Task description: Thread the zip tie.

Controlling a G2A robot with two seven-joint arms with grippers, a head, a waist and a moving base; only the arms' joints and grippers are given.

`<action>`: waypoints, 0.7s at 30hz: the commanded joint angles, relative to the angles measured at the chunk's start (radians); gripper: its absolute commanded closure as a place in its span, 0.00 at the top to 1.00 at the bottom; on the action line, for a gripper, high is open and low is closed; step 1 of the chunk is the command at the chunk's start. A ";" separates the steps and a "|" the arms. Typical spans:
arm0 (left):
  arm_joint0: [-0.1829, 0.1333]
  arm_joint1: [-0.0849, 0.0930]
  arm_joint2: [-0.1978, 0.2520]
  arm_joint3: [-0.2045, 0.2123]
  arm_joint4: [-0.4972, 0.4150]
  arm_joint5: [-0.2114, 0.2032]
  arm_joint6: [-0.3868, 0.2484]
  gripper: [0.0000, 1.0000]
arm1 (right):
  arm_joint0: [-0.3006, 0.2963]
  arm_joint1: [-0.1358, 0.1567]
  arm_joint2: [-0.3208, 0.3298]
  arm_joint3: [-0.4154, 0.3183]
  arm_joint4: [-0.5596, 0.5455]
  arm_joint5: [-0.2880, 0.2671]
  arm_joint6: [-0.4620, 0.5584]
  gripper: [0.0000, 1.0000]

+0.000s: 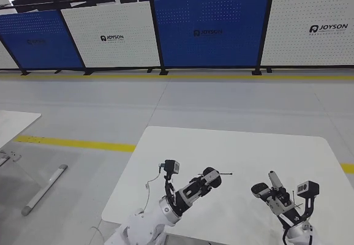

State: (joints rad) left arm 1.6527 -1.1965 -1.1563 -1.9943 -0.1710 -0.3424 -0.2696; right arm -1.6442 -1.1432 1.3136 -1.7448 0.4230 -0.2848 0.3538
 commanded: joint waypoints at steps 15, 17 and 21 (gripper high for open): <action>0.034 0.005 -0.004 -0.059 0.071 0.035 0.006 0.00 | 0.000 0.000 0.000 0.000 0.000 0.000 0.000 1.00; 0.023 0.004 0.009 -0.040 0.102 0.087 0.011 0.00 | 0.000 0.000 0.000 0.000 0.000 0.000 0.000 1.00; -0.016 0.000 0.051 0.034 0.138 0.173 0.016 0.00 | 0.000 0.000 0.000 0.000 0.000 0.000 0.000 1.00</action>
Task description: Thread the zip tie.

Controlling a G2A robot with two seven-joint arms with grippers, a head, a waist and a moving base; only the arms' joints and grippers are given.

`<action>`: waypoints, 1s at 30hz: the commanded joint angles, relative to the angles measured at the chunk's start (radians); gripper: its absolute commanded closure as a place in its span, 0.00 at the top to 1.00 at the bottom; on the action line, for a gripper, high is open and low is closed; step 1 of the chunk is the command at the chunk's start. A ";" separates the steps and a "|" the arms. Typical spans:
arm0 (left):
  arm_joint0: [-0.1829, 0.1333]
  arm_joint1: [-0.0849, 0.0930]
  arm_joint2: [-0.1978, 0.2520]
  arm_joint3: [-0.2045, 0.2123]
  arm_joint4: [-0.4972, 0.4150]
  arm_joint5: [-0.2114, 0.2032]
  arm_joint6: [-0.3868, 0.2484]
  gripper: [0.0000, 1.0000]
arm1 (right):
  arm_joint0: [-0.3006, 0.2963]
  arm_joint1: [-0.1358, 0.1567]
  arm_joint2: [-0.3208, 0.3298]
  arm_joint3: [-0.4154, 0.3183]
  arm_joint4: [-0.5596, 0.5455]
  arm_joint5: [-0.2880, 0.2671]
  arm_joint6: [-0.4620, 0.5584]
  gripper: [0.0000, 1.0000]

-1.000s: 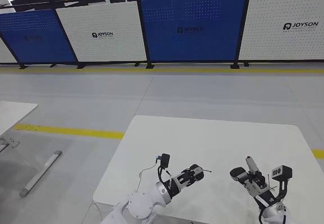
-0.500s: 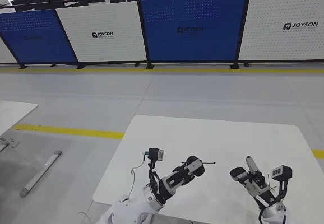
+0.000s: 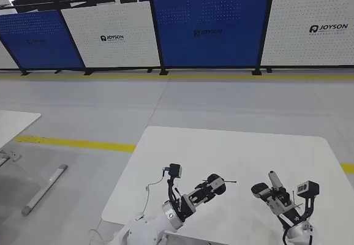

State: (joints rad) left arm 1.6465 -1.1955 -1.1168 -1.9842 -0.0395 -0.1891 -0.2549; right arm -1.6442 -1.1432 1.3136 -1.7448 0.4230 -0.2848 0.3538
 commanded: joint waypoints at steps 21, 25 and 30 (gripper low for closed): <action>-0.101 -0.025 0.130 0.252 -0.017 0.058 0.017 0.00 | 0.000 0.000 0.000 0.000 0.000 0.000 0.000 1.00; -0.100 -0.025 0.127 0.225 -0.023 0.021 0.038 0.00 | 0.000 0.000 0.000 0.000 0.000 0.000 0.000 1.00; -0.046 -0.017 0.082 0.124 -0.025 -0.125 0.091 0.00 | 0.000 0.000 0.000 0.000 0.000 0.000 0.000 1.00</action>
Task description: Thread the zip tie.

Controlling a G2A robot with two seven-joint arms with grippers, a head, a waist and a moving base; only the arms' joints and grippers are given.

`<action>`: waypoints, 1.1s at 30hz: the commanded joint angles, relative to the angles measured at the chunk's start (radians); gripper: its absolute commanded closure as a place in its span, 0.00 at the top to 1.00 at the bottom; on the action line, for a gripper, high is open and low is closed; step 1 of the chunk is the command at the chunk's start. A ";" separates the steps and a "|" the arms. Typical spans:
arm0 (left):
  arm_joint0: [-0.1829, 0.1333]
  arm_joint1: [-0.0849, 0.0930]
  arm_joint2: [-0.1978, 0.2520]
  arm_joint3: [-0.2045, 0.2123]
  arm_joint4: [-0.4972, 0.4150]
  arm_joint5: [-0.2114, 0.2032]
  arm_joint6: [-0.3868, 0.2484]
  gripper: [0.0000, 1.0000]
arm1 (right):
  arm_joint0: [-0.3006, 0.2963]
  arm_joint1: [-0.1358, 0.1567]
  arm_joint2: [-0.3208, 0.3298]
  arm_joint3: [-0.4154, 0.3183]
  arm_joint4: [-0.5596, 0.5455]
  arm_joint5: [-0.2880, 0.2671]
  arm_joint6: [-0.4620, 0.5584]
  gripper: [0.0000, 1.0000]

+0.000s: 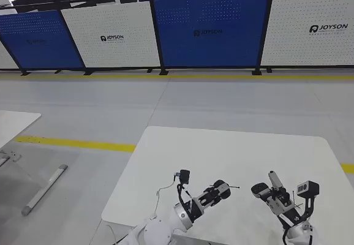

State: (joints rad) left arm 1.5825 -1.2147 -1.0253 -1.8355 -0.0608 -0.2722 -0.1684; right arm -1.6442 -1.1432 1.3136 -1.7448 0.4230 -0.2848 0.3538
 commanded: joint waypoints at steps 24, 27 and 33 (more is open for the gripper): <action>-0.048 -0.013 0.039 0.124 -0.050 0.029 -0.012 0.00 | 0.000 0.000 0.000 0.000 0.000 0.000 0.000 1.00; -0.080 -0.020 0.067 0.158 -0.055 0.036 -0.029 0.00 | 0.000 0.000 0.000 0.000 0.000 0.000 0.000 1.00; -0.093 -0.017 0.073 0.161 -0.056 0.053 -0.095 0.00 | 0.000 0.000 0.000 0.000 0.000 0.000 0.000 1.00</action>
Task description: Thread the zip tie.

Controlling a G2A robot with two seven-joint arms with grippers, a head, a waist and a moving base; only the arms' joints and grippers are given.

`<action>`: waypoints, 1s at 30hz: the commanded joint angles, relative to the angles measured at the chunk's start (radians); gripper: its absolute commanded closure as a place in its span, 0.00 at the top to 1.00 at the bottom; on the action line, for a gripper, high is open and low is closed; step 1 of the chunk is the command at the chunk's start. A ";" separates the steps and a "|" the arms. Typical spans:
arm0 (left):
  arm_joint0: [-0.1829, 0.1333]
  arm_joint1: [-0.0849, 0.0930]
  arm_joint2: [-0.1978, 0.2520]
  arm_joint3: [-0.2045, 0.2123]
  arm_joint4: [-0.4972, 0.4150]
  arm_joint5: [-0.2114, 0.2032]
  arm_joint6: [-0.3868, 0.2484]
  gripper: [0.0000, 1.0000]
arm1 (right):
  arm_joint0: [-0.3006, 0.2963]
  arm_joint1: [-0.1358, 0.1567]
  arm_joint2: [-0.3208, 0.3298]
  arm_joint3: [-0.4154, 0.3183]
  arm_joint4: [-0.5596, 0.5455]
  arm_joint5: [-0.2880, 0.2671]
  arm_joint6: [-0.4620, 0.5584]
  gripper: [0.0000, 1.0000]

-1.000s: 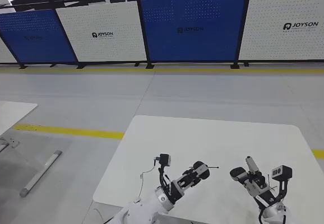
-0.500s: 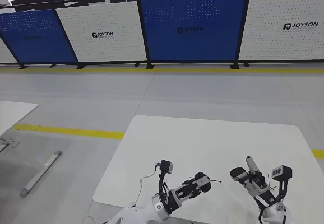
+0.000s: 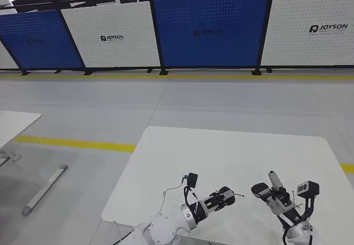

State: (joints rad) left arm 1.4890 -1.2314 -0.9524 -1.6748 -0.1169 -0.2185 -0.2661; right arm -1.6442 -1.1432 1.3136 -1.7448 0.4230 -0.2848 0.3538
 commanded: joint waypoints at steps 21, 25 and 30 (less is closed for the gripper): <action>0.000 0.000 0.000 0.000 0.000 -0.001 0.003 0.00 | -0.024 0.040 0.205 -0.174 -0.371 0.436 0.038 1.00; 0.000 0.000 0.000 0.000 0.000 -0.001 0.003 0.00 | -0.024 0.040 0.205 -0.174 -0.371 0.436 0.038 1.00; 0.000 0.000 0.000 0.000 0.000 -0.001 0.003 0.00 | -0.012 0.042 0.208 -0.171 -0.371 0.432 0.078 1.00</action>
State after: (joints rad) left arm 1.4894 -1.2315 -0.9525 -1.6748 -0.1168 -0.2191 -0.2635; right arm -1.6653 -1.1030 1.5183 -1.9183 0.0516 0.1497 0.3986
